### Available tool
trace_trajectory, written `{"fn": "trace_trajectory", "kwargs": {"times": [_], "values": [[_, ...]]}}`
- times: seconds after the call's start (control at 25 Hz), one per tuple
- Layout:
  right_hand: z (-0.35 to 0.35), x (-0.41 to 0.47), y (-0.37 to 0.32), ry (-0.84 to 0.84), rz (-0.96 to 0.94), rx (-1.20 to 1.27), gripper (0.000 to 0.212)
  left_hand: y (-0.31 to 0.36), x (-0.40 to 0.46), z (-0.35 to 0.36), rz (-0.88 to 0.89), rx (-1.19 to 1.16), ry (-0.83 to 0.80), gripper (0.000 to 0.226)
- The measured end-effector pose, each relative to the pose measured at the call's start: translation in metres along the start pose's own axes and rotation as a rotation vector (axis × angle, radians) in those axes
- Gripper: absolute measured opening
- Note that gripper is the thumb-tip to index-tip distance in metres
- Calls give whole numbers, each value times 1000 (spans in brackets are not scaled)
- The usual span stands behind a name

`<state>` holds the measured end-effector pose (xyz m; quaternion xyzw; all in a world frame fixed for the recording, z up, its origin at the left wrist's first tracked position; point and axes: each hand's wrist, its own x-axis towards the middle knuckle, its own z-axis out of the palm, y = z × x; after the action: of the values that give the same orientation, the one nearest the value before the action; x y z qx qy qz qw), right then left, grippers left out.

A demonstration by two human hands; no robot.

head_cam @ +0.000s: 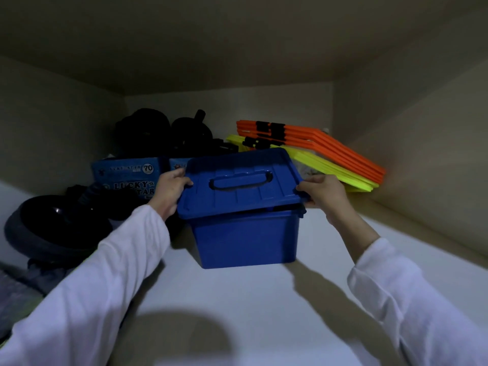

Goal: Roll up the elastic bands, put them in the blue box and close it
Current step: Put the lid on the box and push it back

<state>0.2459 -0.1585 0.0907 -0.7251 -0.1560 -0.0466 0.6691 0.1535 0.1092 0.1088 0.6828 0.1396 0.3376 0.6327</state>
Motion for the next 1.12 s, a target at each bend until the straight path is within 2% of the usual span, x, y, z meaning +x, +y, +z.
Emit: {"fn": "trace_trajectory", "kwargs": {"times": [0.32,0.48,0.56,0.64,0.88,1.04,1.12], "values": [[8,-11,-6,-44,1,-129,20,-9,-2,-14,-46,136,55,51],[5,-10,3,-29,25,-163,11,-15,0,-9,-120,166,32,31],[2,-9,6,-18,29,-176,18,-17,2,-4,-131,178,12,31],[-1,-6,10,1,35,-193,14,-18,4,2,-128,210,1,29],[-3,7,21,20,42,-224,19,-24,20,13,-100,383,-1,46],[-1,15,24,23,57,-215,20,-26,30,16,-127,451,-11,30],[3,20,26,13,76,-226,19,-30,33,14,-137,462,-24,29]]}}
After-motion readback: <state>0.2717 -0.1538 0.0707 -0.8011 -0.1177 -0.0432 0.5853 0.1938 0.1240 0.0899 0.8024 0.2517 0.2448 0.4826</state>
